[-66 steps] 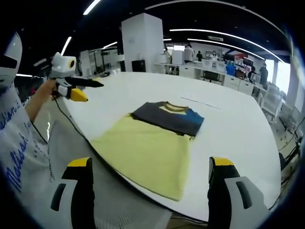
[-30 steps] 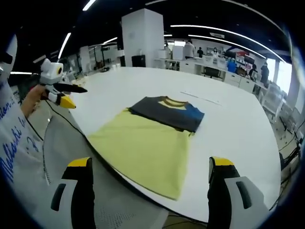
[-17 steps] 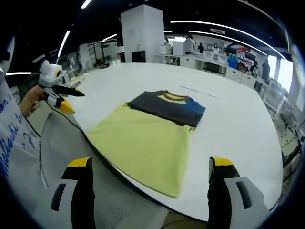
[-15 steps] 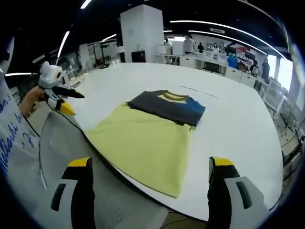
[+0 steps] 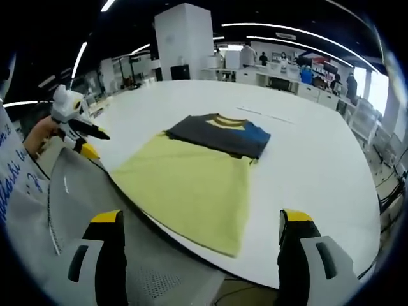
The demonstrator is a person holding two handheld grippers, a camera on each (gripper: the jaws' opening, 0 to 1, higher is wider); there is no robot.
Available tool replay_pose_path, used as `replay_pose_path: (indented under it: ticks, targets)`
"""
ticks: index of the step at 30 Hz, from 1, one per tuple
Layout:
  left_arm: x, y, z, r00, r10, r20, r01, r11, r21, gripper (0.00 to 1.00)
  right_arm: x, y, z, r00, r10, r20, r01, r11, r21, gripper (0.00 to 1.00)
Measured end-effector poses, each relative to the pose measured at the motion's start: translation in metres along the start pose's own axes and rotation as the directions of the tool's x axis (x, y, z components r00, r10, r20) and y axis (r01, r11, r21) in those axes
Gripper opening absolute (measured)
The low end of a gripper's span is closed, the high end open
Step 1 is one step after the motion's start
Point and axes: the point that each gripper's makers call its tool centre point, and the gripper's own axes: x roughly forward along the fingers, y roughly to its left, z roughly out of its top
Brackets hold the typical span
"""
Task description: Fold the garment on the visible template until the final outline fits inside the template.
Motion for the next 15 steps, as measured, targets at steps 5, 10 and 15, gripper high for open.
replay_pose_path:
  ticks: [5, 10, 15]
  targets:
    - [0.004, 0.006, -0.013, 0.996, 0.044, -0.077, -0.039, 0.997, 0.067, 0.54, 0.001, -0.001, -0.002, 1.0, 0.0, -0.003, 0.0, 1.0, 0.006, 1.0]
    - [0.011, 0.004, -0.018, 0.996, 0.027, -0.083, -0.023, 0.999, 0.048, 0.48, 0.002, -0.001, -0.005, 1.0, 0.007, -0.007, -0.007, 1.0, 0.007, 1.0]
    - [0.015, 0.004, -0.033, 0.987, 0.03, -0.159, -0.019, 0.997, 0.071, 0.44, 0.002, -0.002, -0.006, 1.0, 0.006, -0.008, -0.006, 1.0, 0.012, 1.0]
